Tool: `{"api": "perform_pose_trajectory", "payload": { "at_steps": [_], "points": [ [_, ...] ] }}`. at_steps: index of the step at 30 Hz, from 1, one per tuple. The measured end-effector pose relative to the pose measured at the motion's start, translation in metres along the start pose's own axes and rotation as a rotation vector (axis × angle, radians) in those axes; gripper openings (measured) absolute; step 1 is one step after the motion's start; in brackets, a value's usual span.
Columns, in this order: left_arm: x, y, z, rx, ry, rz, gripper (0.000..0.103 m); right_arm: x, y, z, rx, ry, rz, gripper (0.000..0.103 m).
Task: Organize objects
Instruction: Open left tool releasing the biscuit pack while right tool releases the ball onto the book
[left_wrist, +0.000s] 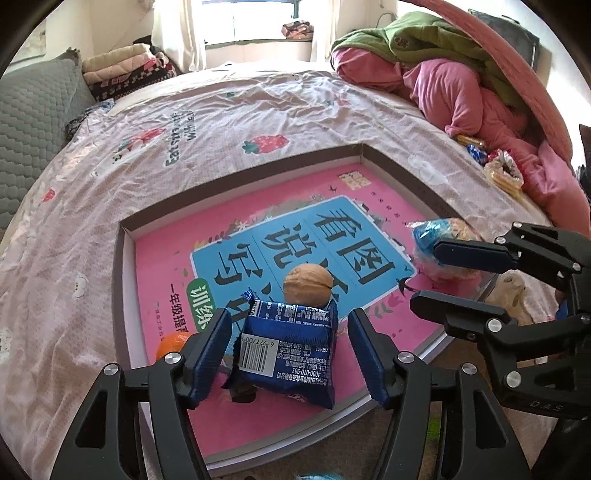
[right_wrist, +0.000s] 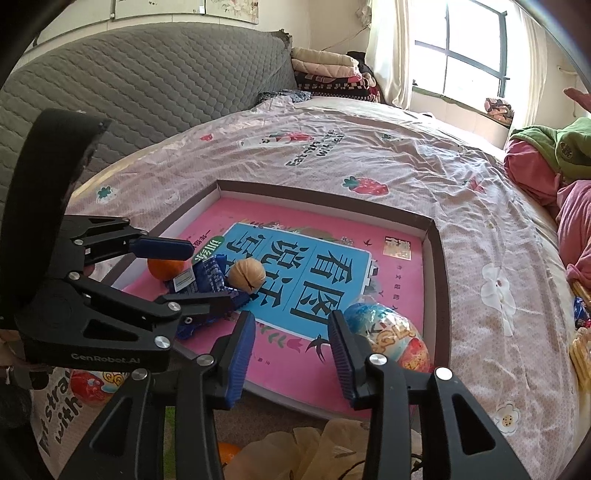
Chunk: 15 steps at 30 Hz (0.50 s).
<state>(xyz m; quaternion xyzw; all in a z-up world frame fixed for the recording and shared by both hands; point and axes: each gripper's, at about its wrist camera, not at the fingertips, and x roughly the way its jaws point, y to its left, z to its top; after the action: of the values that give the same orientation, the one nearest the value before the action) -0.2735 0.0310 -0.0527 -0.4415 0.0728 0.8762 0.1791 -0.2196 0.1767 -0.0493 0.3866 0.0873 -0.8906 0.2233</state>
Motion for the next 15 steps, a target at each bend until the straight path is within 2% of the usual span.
{"api": "perform_pose_trajectory", "payload": {
  "at_steps": [15],
  "points": [
    [-0.04,0.015,-0.003,-0.095,-0.07,0.024,0.067,-0.014,0.001,0.004,-0.001,-0.034,0.015,0.042]
  ]
}}
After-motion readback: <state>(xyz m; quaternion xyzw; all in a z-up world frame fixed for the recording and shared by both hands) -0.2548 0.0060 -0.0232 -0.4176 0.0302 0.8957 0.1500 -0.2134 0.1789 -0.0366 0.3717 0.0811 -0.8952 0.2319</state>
